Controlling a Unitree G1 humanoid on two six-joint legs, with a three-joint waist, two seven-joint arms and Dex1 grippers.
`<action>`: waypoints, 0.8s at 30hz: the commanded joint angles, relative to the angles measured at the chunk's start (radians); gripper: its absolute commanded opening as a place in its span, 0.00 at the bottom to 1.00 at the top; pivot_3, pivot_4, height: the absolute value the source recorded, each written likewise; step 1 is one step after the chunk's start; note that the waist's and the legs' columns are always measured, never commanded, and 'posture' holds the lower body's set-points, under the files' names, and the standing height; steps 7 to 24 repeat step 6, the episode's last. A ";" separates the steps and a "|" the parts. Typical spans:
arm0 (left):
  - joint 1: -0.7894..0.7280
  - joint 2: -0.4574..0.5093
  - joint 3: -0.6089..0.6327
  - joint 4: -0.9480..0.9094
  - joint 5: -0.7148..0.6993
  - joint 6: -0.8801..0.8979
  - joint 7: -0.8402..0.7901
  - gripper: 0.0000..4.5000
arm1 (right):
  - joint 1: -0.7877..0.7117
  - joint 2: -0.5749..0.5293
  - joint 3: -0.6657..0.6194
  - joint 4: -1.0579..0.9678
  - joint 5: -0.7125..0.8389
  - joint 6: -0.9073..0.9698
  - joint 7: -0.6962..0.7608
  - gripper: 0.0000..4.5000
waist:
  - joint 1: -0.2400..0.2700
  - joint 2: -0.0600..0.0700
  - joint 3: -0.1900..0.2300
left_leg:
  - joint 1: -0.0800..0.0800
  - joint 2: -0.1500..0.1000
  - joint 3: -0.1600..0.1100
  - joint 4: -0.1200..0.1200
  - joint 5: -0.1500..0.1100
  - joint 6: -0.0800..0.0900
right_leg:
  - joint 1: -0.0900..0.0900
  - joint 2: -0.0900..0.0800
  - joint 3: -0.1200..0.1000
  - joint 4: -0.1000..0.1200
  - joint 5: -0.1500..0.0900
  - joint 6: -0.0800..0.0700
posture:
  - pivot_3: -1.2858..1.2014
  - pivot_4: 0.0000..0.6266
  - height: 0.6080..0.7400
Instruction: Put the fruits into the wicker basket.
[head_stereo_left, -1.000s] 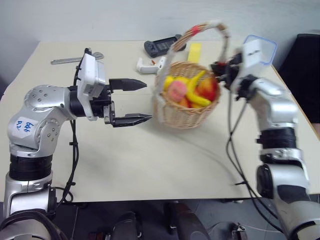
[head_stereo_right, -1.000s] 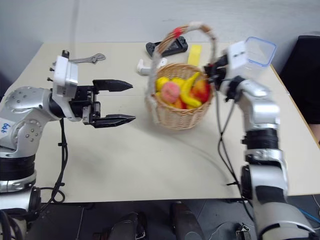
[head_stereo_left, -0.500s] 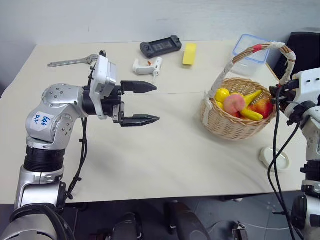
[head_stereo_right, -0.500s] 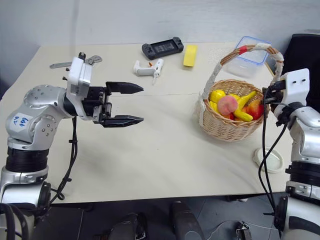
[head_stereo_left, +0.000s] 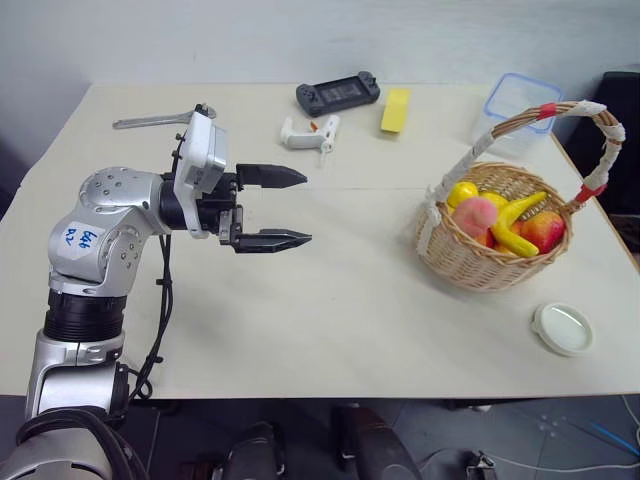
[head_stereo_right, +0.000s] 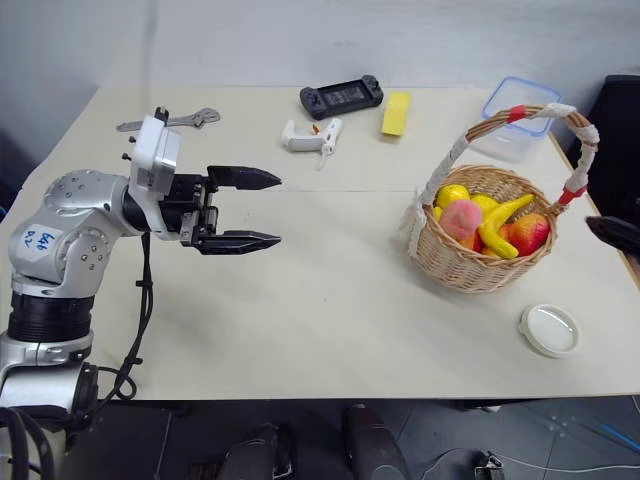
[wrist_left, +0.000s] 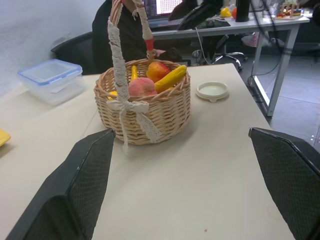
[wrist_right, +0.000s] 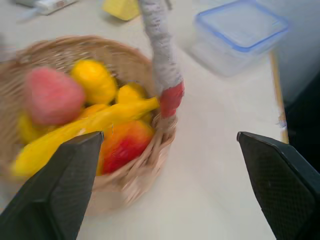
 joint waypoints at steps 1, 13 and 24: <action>-0.021 0.007 0.015 0.004 -0.001 -0.013 -0.013 1.00 | 0.053 -0.080 -0.150 0.115 0.014 0.037 0.143 0.99 | -0.006 0.000 0.000 | 0.002 0.000 0.000 0.000 -0.001 0.002 | 0.004 0.000 0.000 -0.004 0.001 0.002 | 0.52 0.24 1.00; -0.029 -0.006 0.007 0.014 -0.007 -0.014 -0.027 1.00 | 0.070 -0.083 -0.187 0.099 0.046 0.077 0.191 0.99 | -0.017 -0.001 0.000 | 0.006 -0.001 0.003 0.001 -0.007 0.012 | 0.009 -0.002 0.002 -0.007 0.004 0.007 | 0.52 0.24 1.00; -0.029 -0.006 0.007 0.014 -0.007 -0.014 -0.027 1.00 | 0.070 -0.083 -0.187 0.099 0.046 0.077 0.191 0.99 | -0.017 -0.001 0.000 | 0.006 -0.001 0.003 0.001 -0.007 0.012 | 0.009 -0.002 0.002 -0.007 0.004 0.007 | 0.52 0.24 1.00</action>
